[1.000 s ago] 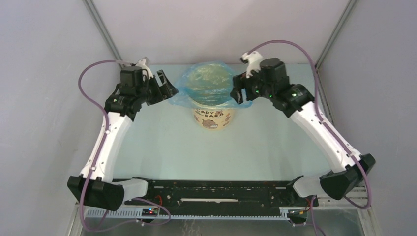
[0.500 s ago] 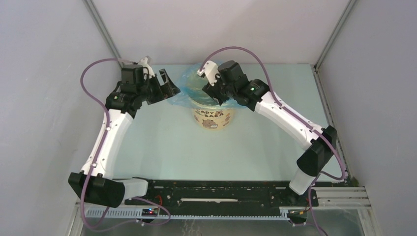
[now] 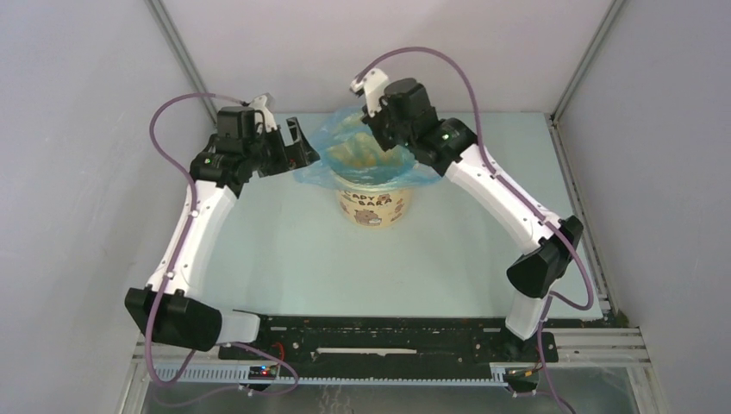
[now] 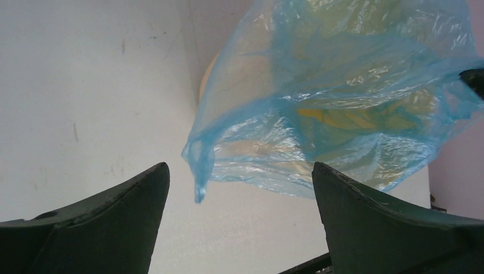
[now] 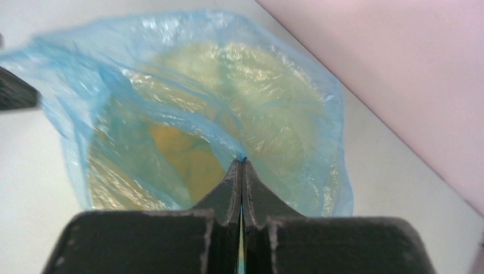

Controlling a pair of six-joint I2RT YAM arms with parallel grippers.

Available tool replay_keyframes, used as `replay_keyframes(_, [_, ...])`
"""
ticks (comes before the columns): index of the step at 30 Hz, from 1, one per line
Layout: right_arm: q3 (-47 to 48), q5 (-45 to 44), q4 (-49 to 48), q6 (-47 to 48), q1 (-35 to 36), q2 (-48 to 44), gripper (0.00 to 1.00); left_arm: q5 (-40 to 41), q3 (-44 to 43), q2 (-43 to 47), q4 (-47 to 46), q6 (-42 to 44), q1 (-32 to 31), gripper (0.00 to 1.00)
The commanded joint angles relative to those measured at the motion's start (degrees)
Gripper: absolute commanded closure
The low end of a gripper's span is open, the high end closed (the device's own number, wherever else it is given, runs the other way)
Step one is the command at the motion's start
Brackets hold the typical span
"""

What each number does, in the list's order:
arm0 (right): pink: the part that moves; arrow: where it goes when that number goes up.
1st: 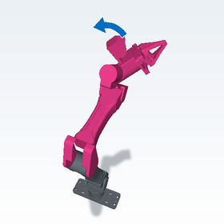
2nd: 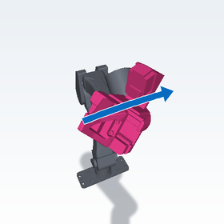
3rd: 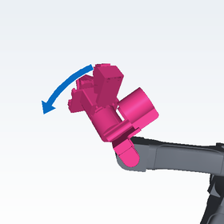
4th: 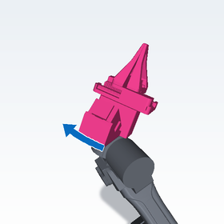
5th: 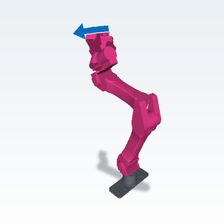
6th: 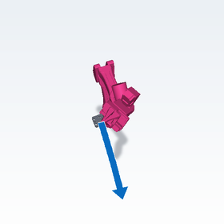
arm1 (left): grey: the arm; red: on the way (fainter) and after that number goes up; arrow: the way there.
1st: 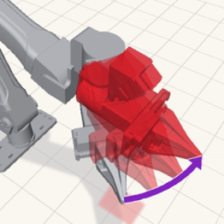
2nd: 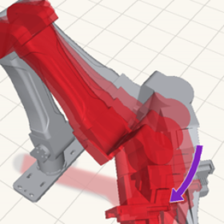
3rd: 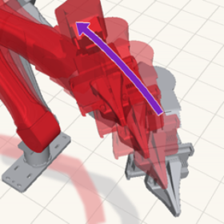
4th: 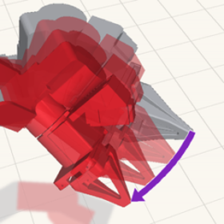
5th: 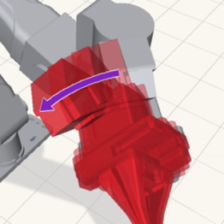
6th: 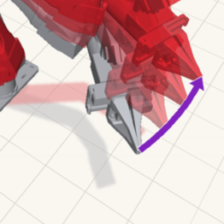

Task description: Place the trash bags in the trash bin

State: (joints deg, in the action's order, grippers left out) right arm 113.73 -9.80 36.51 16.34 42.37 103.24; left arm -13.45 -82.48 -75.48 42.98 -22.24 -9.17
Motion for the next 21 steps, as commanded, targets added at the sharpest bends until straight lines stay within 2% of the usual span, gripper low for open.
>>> replay_keyframes(1, [6.3, 11.6, 3.1, -13.3, -5.0, -0.5, 1.0, -8.6, -2.3, -0.9, -7.0, 3.2, 0.4, 0.0])
replay_keyframes(6, [14.0, 25.2, 7.4, -24.8, -13.0, 3.8, 1.0, -8.8, -1.4, -2.0, -9.3, 3.4, 0.3, 0.02])
replay_keyframes(11, [17.4, 39.4, 6.3, -37.1, -18.9, 8.1, 1.0, -6.4, -2.4, -3.8, -11.0, 3.4, 0.1, 0.11])
replay_keyframes(15, [18.2, 41.2, 6.4, -40.6, -20.7, 10.1, 1.0, -7.3, -5.5, -7.4, -10.9, 2.2, -0.1, 0.14])
replay_keyframes(19, [19.1, 42.0, 6.0, -42.9, -22.2, 11.4, 1.0, -6.2, -7.2, -8.3, -11.1, 1.9, -1.1, 0.08])
replay_keyframes(21, [19.6, 41.9, 5.9, -43.4, -22.8, 12.1, 1.0, -4.0, -7.5, -8.2, -11.4, 1.8, -1.4, 0.09])
